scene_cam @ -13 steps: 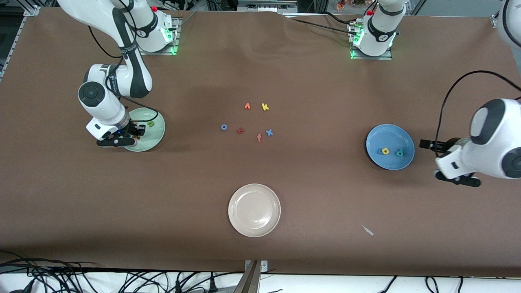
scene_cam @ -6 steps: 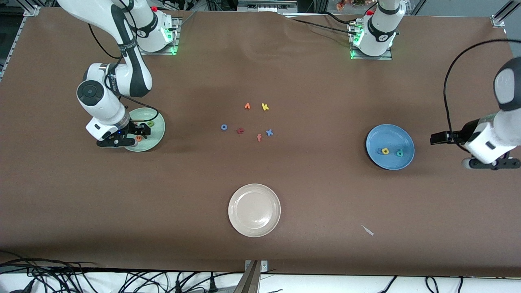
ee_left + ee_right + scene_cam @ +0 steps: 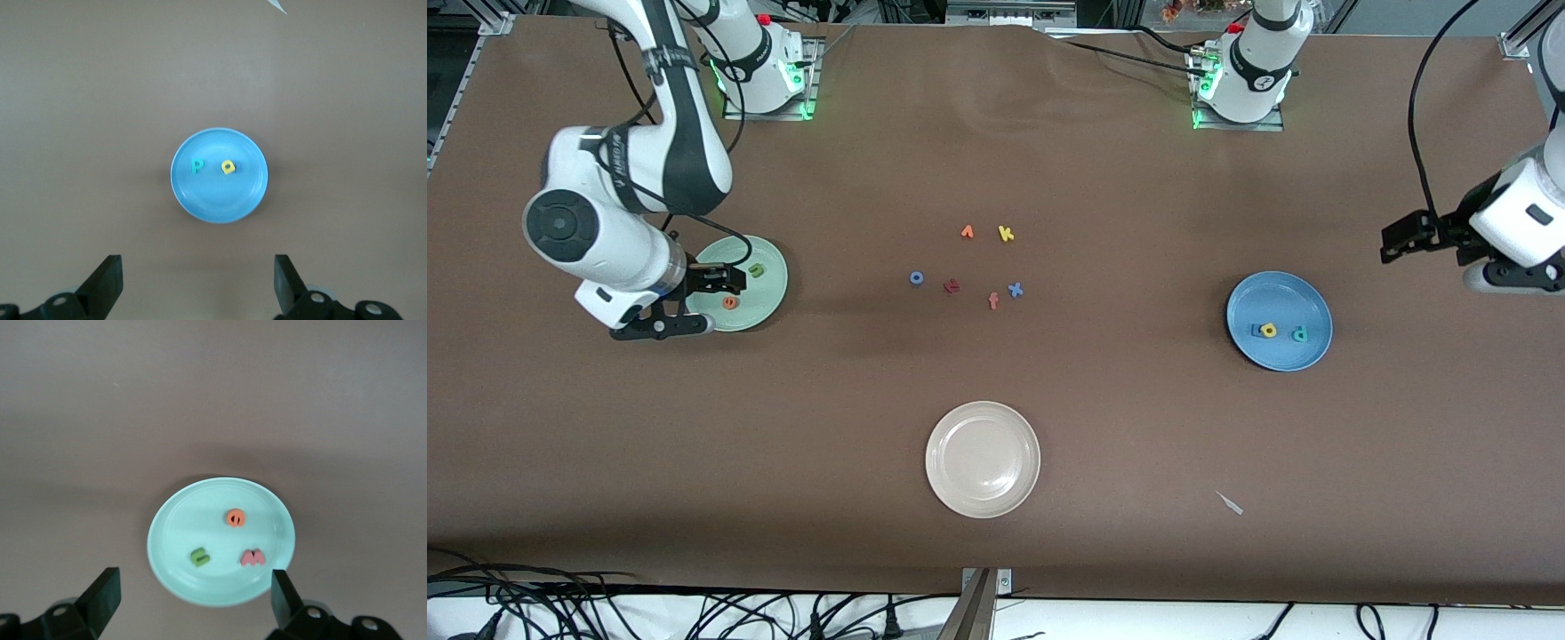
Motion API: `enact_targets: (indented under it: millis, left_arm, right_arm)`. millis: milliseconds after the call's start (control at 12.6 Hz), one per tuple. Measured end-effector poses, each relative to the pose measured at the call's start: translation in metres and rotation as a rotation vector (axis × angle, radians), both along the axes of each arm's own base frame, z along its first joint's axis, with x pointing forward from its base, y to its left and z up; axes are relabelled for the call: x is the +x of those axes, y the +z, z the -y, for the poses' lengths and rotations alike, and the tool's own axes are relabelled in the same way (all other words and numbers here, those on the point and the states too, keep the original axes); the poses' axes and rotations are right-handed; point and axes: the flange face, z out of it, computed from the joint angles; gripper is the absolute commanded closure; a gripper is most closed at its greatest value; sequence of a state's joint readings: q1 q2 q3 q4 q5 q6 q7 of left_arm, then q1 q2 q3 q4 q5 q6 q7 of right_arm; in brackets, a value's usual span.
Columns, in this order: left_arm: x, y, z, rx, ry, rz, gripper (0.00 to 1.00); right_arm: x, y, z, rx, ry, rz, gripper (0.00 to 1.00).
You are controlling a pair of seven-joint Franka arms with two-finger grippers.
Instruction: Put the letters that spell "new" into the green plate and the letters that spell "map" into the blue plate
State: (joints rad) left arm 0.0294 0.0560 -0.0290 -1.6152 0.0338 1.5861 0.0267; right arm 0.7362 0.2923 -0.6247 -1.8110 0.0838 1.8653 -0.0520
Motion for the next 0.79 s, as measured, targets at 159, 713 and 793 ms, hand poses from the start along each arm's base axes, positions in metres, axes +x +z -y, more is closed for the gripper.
enact_targets:
  millis: [159,713,793]
  left_arm:
    - [-0.007,0.02,-0.002,0.001,0.005,0.011,0.0]
    - [-0.01,0.026,0.001,0.001,-0.001,0.017,0.0]
    - [-0.01,0.026,0.002,0.001,-0.003,0.017,0.0]
  right_arm:
    - [0.012,0.042,-0.01,0.0,0.01,0.012,0.0]
    - [0.017,0.166,0.099,0.097,-0.041,0.18,0.0]
    - [0.008,0.186,0.102,0.071,-0.02,0.204,0.0]
